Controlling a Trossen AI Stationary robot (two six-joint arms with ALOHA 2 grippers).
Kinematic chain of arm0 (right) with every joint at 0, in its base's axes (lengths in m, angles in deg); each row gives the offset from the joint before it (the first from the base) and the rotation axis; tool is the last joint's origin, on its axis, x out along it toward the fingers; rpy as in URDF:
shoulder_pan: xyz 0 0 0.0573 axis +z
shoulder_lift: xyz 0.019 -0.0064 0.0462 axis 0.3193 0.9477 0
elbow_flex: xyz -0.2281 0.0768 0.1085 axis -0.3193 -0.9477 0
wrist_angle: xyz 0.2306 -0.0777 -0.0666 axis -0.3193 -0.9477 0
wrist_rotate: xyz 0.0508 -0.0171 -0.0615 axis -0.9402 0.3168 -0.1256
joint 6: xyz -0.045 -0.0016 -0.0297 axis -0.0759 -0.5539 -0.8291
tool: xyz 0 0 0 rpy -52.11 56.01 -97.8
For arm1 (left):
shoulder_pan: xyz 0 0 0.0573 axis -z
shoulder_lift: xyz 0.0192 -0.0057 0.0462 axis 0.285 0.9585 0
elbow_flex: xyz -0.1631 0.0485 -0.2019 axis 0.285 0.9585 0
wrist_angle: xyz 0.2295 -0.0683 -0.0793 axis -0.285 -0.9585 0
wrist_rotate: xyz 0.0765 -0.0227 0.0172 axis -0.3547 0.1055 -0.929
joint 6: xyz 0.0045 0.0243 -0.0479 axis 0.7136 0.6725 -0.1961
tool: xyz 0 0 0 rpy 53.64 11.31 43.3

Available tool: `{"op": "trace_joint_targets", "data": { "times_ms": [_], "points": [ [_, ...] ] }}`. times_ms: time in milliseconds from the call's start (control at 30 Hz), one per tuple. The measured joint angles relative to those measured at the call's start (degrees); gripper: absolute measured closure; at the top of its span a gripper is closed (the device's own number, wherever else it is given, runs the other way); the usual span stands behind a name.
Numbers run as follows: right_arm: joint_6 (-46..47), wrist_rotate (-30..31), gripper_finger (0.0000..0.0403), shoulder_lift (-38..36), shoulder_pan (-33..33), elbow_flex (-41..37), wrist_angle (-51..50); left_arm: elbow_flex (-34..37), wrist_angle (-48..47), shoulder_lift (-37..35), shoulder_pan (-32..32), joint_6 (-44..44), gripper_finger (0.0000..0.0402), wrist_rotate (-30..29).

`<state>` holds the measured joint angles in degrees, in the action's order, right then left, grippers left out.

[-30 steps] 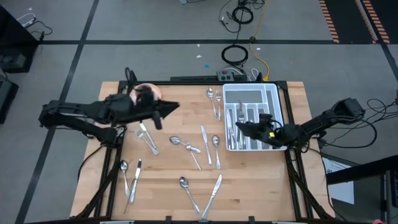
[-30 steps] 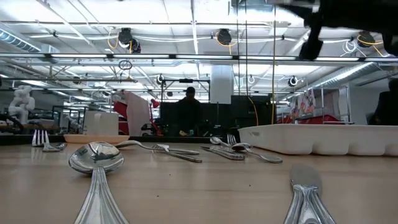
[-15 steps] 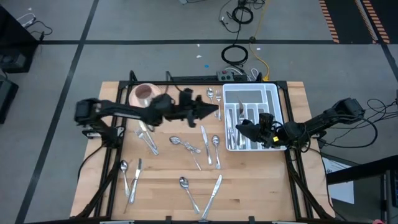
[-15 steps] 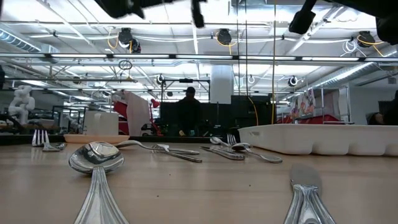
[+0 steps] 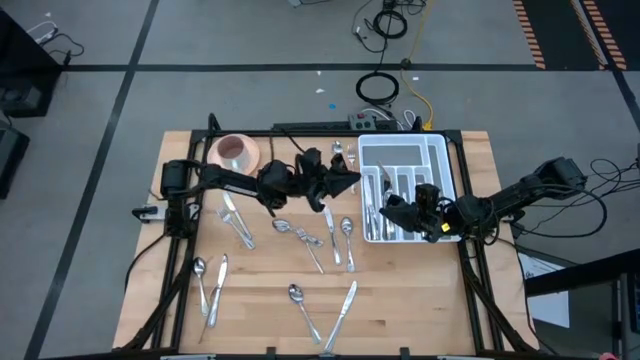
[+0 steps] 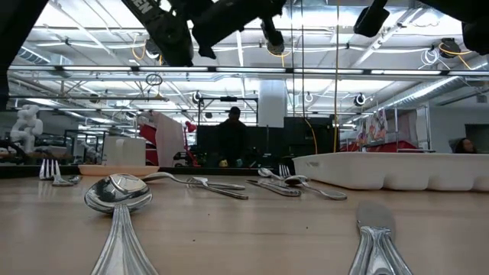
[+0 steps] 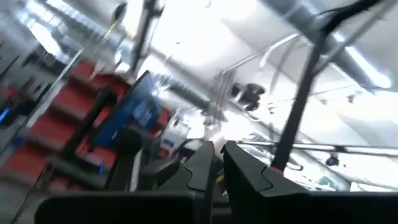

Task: Sort silverware
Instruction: Put the silver fork into the silverware rack

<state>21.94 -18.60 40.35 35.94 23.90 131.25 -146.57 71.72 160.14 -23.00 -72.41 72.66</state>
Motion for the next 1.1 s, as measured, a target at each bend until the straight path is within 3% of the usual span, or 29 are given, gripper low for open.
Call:
{"op": "trace_joint_targets", "data": {
  "times_ms": [167,267,500,667,767,900,1100],
  "points": [
    [0.0,-1.4,0.0402,0.0,0.0,0.0,0.0,0.0,3.1,0.0,0.2,4.2,0.0361,3.0],
    [0.0,-1.6,0.0402,0.0,0.0,0.0,0.0,0.0,0.9,0.0,0.3,7.7,0.0361,-1.3],
    [-1.8,-2.8,0.0402,0.0,0.0,0.0,-0.1,0.0,2.4,0.0,0.7,-2.0,0.0361,-9.8],
    [-2.1,-2.7,0.0402,0.0,0.0,0.0,-0.1,0.0,2.3,0.0,1.2,-3.3,0.0361,-11.2],
    [-2.5,-2.3,0.0402,0.0,0.0,0.0,0.2,0.0,0.6,0.0,1.0,-5.5,0.0361,-8.9],
    [-3.0,-1.2,0.0402,0.0,0.0,0.0,0.4,0.0,-0.6,0.0,0.3,-5.9,0.0354,-1.6],
    [-3.6,-1.1,0.0402,0.0,0.0,0.0,0.3,0.1,-0.5,0.0,-0.2,-5.9,0.0277,1.0]
  ]
}}
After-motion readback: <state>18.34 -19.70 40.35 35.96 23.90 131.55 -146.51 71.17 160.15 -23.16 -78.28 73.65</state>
